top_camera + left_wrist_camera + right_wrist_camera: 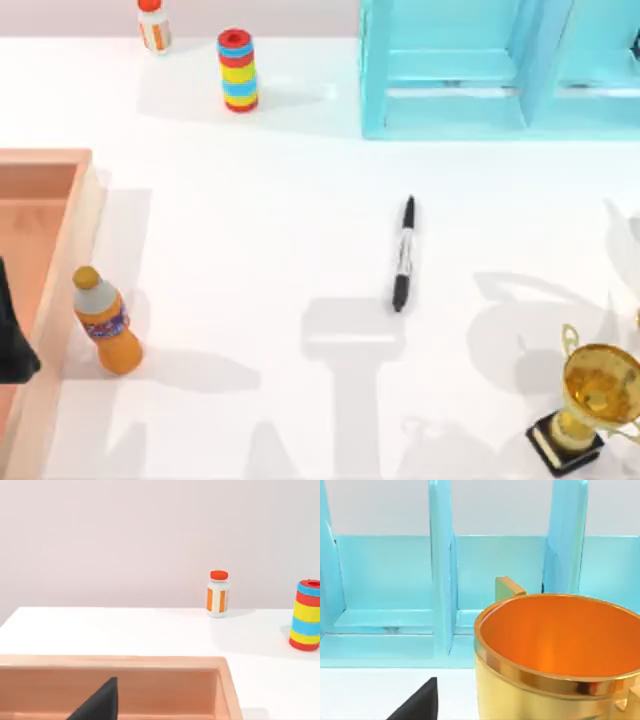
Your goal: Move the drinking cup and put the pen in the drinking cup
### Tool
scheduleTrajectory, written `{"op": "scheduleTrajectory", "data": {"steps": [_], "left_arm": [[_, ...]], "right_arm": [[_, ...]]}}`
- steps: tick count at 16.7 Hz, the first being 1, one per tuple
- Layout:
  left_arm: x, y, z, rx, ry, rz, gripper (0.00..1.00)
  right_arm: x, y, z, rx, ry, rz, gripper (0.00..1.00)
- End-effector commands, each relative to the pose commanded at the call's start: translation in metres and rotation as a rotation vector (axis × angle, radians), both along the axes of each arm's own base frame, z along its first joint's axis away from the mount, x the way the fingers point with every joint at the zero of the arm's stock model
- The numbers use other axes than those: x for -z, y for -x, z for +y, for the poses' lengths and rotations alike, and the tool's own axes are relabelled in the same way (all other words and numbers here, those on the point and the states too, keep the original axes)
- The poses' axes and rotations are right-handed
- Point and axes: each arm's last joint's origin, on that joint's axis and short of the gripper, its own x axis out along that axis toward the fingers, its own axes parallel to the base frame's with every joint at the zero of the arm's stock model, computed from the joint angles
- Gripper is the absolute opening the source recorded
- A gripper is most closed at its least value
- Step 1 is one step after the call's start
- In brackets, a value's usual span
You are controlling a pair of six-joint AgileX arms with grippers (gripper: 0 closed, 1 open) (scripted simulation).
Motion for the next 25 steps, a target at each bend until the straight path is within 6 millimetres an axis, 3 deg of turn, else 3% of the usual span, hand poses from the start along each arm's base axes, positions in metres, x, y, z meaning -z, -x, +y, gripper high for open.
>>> {"op": "scheduleTrajectory", "data": {"steps": [5,11,17,22,25], "left_arm": [[-0.01,0.0,0.001,-0.009,-0.011,0.061,1.0],[-0.065,-0.022,0.008,-0.043,-0.054,0.418,1.0],[-0.108,-0.097,0.027,-0.048,-0.073,0.945,1.0],[-0.105,-0.171,0.051,-0.015,-0.053,1.331,1.0],[-0.094,-0.2,0.063,0.007,-0.036,1.484,1.0]], "right_arm": [[0.0,0.0,0.0,0.0,0.0,0.0,1.0],[0.0,0.0,0.0,0.0,0.0,0.0,1.0],[0.0,0.0,0.0,0.0,0.0,0.0,1.0],[0.0,0.0,0.0,0.0,0.0,0.0,1.0],[0.0,0.0,0.0,0.0,0.0,0.0,1.0]]}}
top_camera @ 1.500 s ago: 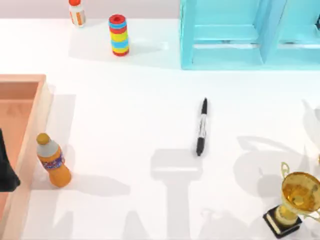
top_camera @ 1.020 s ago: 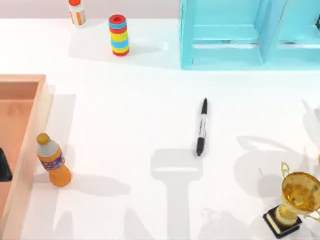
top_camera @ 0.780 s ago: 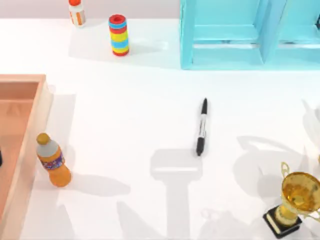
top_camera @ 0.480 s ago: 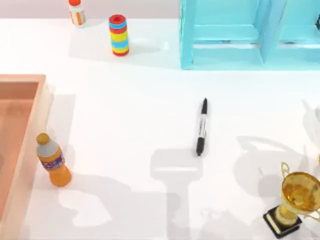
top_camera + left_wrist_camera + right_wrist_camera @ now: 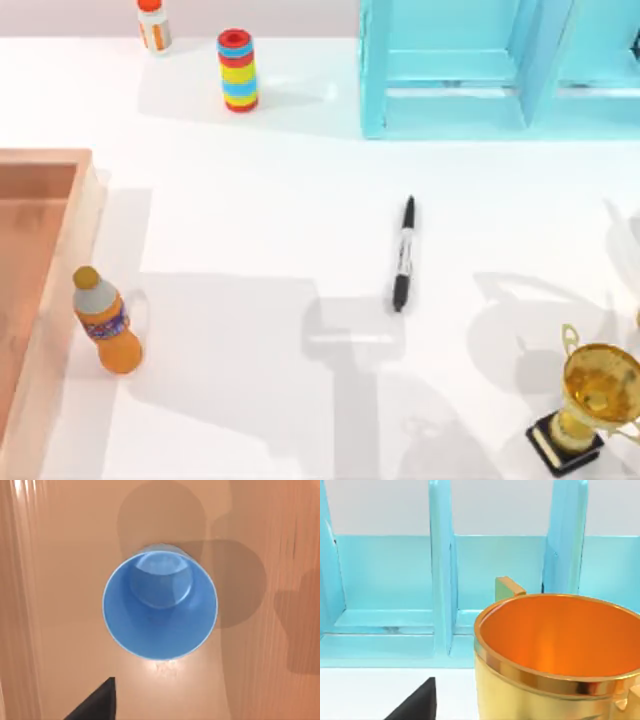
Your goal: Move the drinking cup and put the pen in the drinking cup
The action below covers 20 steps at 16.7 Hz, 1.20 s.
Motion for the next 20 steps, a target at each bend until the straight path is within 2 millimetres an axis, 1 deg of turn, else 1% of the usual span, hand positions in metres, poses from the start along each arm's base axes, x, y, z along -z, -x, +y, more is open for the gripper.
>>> {"op": "scheduleTrajectory", "data": {"steps": [3,8,10,11,13,17,19,20], "left_arm": [[0.008,-0.013,0.006,0.002,0.015,0.078,1.0],[0.008,-0.014,0.005,0.006,0.015,0.082,1.0],[0.014,-0.014,0.005,0.004,0.016,0.086,1.0],[0.021,-0.015,0.006,0.003,0.017,0.088,1.0],[0.04,-0.017,0.007,0.001,0.017,0.086,1.0],[0.089,-0.018,0.008,0.001,0.014,0.074,1.0],[0.105,-0.015,0.007,0.001,0.015,0.082,1.0],[0.108,-0.014,0.007,0.002,0.016,0.084,1.0]], "right_arm": [[0.0,0.0,0.0,0.0,0.0,0.0,1.0],[0.0,0.0,0.0,0.0,0.0,0.0,1.0],[0.0,0.0,0.0,0.0,0.0,0.0,1.0],[0.0,0.0,0.0,0.0,0.0,0.0,1.0],[0.0,0.0,0.0,0.0,0.0,0.0,1.0],[0.0,0.0,0.0,0.0,0.0,0.0,1.0],[0.0,0.0,0.0,0.0,0.0,0.0,1.0],[0.0,0.0,0.0,0.0,0.0,0.0,1.0]]}}
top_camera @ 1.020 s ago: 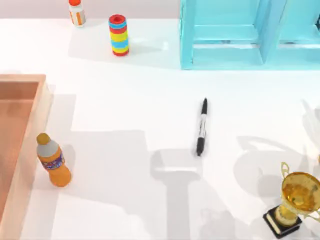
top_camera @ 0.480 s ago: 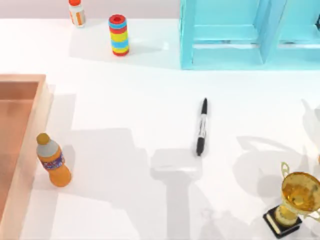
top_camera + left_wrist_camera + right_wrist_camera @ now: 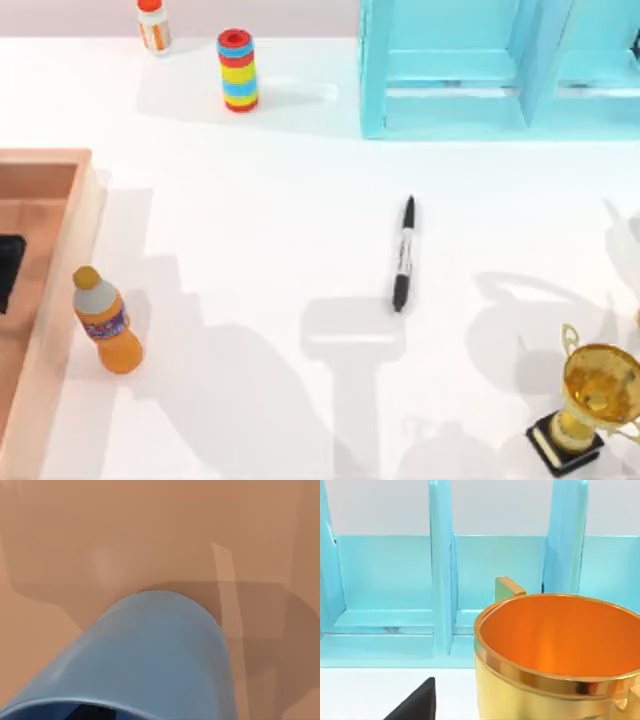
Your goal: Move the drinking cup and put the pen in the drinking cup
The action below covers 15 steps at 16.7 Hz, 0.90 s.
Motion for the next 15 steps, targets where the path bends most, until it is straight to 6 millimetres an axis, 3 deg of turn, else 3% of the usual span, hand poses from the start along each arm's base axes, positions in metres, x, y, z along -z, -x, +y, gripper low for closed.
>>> {"op": "scheduleTrajectory", "data": {"steps": [4,15], "left_arm": [[0.0004,0.0001,-0.0001,0.0,0.0,0.0,1.0],[0.0004,0.0001,-0.0001,0.0,0.0,0.0,0.17]], "right_arm": [[0.0,0.0,0.0,0.0,0.0,0.0,1.0],[0.0,0.0,0.0,0.0,0.0,0.0,1.0]]}}
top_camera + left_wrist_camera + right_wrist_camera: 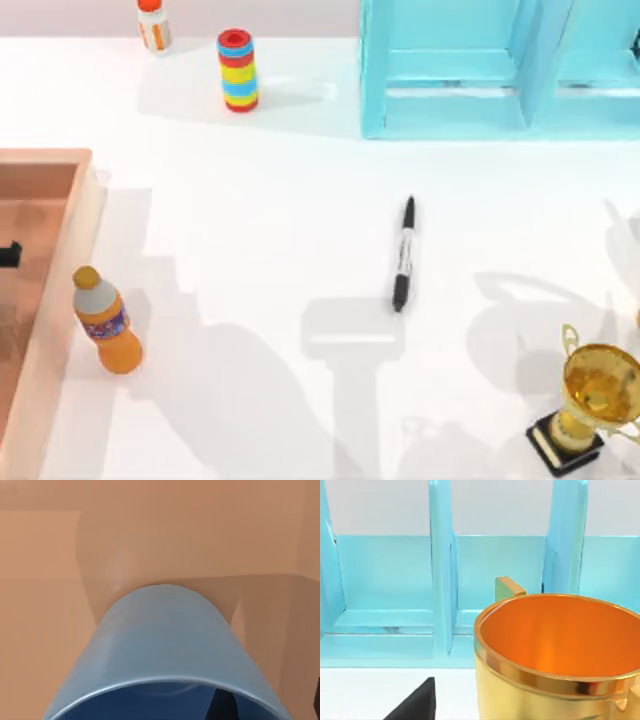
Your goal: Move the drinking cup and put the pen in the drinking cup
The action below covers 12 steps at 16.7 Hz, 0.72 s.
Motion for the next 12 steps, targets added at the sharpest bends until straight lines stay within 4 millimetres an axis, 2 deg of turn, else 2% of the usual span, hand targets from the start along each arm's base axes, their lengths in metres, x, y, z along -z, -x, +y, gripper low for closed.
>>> {"op": "scheduleTrajectory", "data": {"steps": [2,3,12], "left_arm": [[0.0,0.0,0.0,0.0,0.0,0.0,0.02],[0.0,0.0,0.0,0.0,0.0,0.0,0.0],[-0.0012,-0.0005,-0.0003,0.0,-0.001,-0.004,0.0]], "right_arm": [[0.0,0.0,0.0,0.0,0.0,0.0,1.0],[0.0,0.0,0.0,0.0,0.0,0.0,1.0],[0.0,0.0,0.0,0.0,0.0,0.0,1.0]]}}
